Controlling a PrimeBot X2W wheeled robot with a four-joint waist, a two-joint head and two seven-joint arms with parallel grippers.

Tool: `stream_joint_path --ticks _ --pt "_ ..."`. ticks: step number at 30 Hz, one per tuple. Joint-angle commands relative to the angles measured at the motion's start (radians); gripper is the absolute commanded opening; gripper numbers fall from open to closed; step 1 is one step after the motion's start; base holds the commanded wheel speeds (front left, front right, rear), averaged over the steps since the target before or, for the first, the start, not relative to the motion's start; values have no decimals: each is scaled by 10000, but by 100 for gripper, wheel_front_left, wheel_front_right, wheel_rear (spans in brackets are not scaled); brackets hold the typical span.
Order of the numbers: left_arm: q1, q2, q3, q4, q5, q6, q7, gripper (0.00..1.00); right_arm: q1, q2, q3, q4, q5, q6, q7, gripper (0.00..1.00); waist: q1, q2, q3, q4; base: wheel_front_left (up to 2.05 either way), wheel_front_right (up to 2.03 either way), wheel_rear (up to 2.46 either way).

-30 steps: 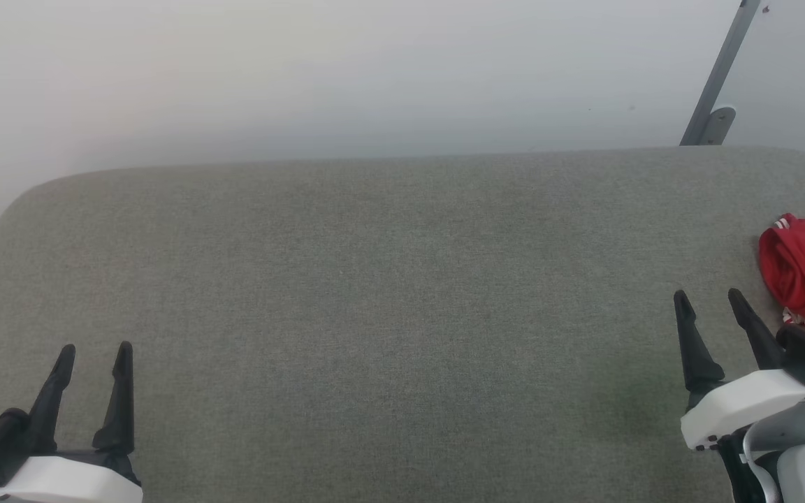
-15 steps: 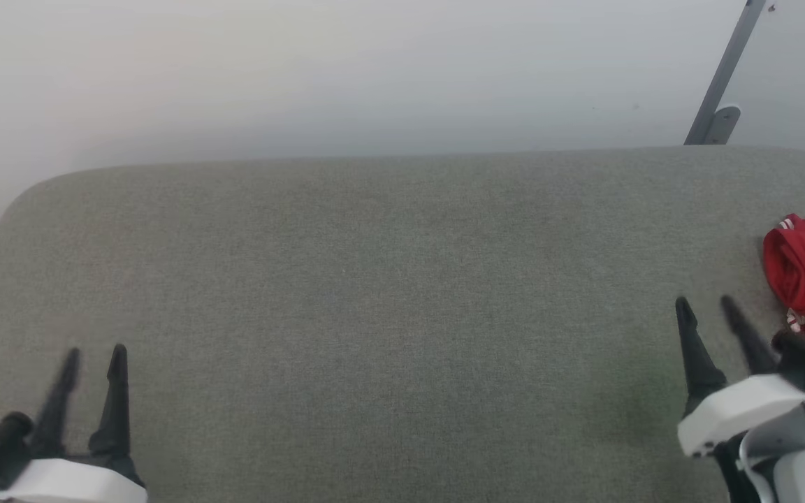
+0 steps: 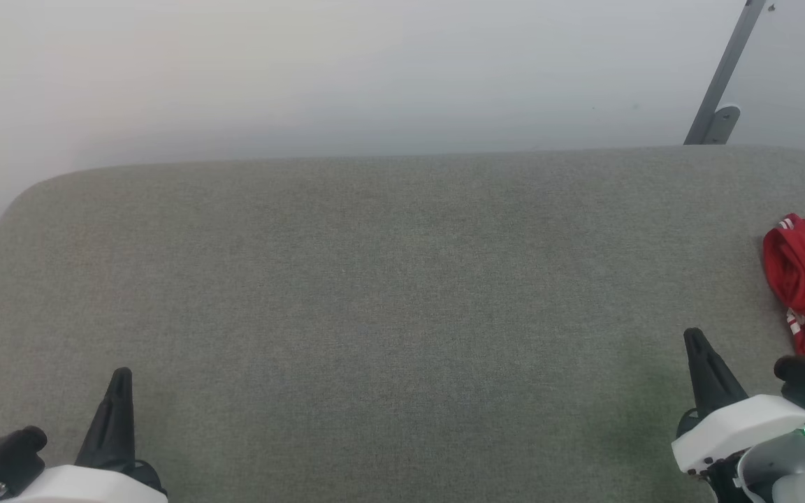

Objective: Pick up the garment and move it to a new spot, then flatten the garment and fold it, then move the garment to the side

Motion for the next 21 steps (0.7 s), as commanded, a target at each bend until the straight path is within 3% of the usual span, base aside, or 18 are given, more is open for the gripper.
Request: stream_joint_path --ticks 1,21 --pt "-316 63 72 -119 -330 -5 61 0 -246 -23 -68 -192 313 0 28 0 0 -1 0 0 0 0 0" --pt "-694 -451 100 23 -2995 -12 893 0 -298 181 -136 -224 3339 0 473 0 0 -1 5 4 0 0 0"
